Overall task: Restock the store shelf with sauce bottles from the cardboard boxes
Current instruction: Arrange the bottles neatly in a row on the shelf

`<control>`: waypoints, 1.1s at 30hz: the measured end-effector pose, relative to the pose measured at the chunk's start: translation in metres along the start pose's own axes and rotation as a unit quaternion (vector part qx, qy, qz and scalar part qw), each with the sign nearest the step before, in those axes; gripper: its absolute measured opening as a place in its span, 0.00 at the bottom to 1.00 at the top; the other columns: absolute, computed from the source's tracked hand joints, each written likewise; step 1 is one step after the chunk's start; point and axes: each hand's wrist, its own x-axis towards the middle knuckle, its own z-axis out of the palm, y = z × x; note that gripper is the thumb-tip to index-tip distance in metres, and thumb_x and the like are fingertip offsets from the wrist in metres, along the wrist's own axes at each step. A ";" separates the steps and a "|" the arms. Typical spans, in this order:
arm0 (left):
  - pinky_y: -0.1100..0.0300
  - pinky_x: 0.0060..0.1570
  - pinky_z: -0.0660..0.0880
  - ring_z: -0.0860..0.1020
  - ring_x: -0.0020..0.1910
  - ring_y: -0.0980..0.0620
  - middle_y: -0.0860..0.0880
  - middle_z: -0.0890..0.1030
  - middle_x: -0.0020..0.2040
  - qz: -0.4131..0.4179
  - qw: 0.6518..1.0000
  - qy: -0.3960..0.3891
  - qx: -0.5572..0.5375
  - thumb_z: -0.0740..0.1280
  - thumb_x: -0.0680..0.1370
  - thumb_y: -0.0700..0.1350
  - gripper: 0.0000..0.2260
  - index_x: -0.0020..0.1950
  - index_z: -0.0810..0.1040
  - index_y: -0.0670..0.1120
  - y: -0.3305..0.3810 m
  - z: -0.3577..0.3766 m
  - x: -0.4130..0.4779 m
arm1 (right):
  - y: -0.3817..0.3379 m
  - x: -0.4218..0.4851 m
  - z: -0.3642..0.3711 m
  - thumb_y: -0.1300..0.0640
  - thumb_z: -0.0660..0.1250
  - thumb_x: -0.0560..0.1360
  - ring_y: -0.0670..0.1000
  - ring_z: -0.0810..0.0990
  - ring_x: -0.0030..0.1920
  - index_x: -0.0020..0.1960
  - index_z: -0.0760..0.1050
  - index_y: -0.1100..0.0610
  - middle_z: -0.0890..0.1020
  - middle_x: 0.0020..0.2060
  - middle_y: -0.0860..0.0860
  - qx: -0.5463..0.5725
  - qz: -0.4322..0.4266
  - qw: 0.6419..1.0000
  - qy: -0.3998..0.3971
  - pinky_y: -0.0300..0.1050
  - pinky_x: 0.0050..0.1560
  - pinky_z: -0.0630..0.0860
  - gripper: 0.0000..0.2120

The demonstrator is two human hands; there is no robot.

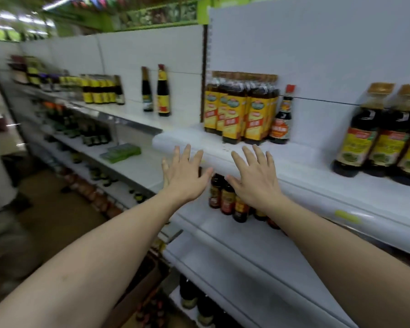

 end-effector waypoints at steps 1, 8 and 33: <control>0.34 0.79 0.45 0.42 0.84 0.43 0.48 0.48 0.85 -0.020 1.000 -0.006 0.001 0.51 0.83 0.67 0.31 0.84 0.54 0.57 -0.024 0.000 -0.003 | -0.019 0.008 0.008 0.37 0.56 0.83 0.61 0.48 0.82 0.83 0.55 0.51 0.56 0.82 0.57 0.007 -0.017 1.000 -0.006 0.63 0.80 0.45 0.33; 0.37 0.80 0.44 0.42 0.84 0.44 0.48 0.49 0.85 -0.136 0.990 -0.027 0.010 0.51 0.83 0.68 0.31 0.84 0.55 0.56 -0.211 0.002 -0.043 | -0.180 0.065 0.086 0.36 0.57 0.82 0.61 0.50 0.82 0.82 0.57 0.50 0.58 0.81 0.57 0.040 -0.113 0.991 -0.068 0.65 0.80 0.47 0.33; 0.40 0.79 0.54 0.49 0.83 0.40 0.45 0.53 0.85 -0.555 0.817 -0.154 -0.021 0.53 0.82 0.69 0.35 0.84 0.53 0.54 -0.603 0.127 -0.232 | -0.603 0.068 0.352 0.37 0.62 0.81 0.62 0.54 0.81 0.83 0.55 0.50 0.58 0.81 0.56 0.155 -0.372 0.829 -0.389 0.63 0.79 0.56 0.35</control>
